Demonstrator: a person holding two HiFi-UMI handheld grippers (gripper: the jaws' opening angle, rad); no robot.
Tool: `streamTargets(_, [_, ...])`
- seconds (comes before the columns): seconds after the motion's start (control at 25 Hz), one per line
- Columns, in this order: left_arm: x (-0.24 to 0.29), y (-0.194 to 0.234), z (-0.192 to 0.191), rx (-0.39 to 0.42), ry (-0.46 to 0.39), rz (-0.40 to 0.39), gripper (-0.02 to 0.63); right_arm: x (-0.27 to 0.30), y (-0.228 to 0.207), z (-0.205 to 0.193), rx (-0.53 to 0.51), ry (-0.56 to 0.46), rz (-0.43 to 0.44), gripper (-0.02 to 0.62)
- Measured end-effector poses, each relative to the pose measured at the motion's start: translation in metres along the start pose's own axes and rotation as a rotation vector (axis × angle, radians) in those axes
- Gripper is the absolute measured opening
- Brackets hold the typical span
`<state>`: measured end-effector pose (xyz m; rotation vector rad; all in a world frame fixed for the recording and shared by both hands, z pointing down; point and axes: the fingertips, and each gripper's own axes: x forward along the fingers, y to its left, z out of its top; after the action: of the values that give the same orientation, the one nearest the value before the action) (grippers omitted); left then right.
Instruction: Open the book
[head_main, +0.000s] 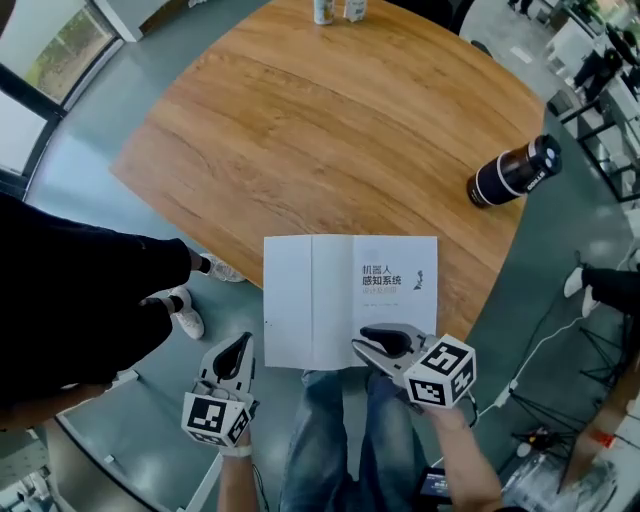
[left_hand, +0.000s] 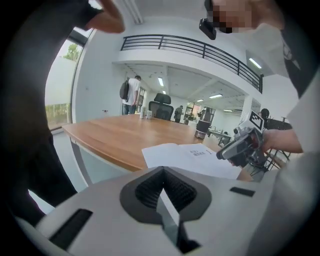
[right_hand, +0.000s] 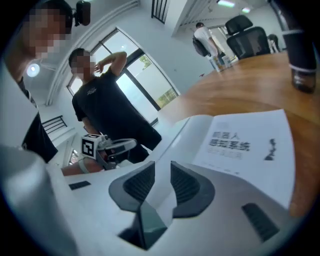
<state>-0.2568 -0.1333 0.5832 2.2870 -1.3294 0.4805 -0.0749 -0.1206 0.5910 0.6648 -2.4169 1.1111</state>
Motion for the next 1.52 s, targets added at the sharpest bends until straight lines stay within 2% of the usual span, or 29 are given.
streamTargets(0.12, [0.011,-0.026,0.012,0.019,-0.011,-0.041,0.006,-0.037,-0.039,-0.008,-0.008,-0.017,-0.125,0.080])
streamTargets(0.28, [0.047,-0.091,0.009,0.082,0.027,-0.190,0.006,-0.080,-0.080,-0.017,-0.005,-0.055,-0.256,0.089])
streamTargets(0.44, [0.079,-0.157,-0.005,0.165,0.092,-0.319,0.006,-0.108,-0.111,-0.034,0.003,-0.066,-0.360,0.127])
streamTargets(0.52, [0.091,-0.176,-0.015,0.213,0.135,-0.339,0.006,-0.112,-0.119,-0.045,0.046,-0.064,-0.359,0.138])
streamTargets(0.64, [0.101,-0.183,-0.030,0.278,0.207,-0.317,0.006,-0.112,-0.123,-0.054,0.119,-0.069,-0.321,0.138])
streamTargets(0.92, [0.108,-0.183,-0.052,0.299,0.306,-0.310,0.008,-0.107,-0.135,-0.065,0.200,0.009,-0.335,0.137])
streamTargets(1.04, [0.109,-0.183,-0.057,0.307,0.315,-0.307,0.006,-0.106,-0.137,-0.063,0.213,0.019,-0.340,0.046])
streamTargets(1.24, [0.110,-0.183,-0.057,0.305,0.316,-0.306,0.006,-0.105,-0.139,-0.063,0.223,0.021,-0.347,0.040])
streamTargets(1.52, [0.109,-0.184,-0.056,0.296,0.306,-0.320,0.006,-0.113,-0.133,-0.058,0.221,0.000,-0.365,-0.011])
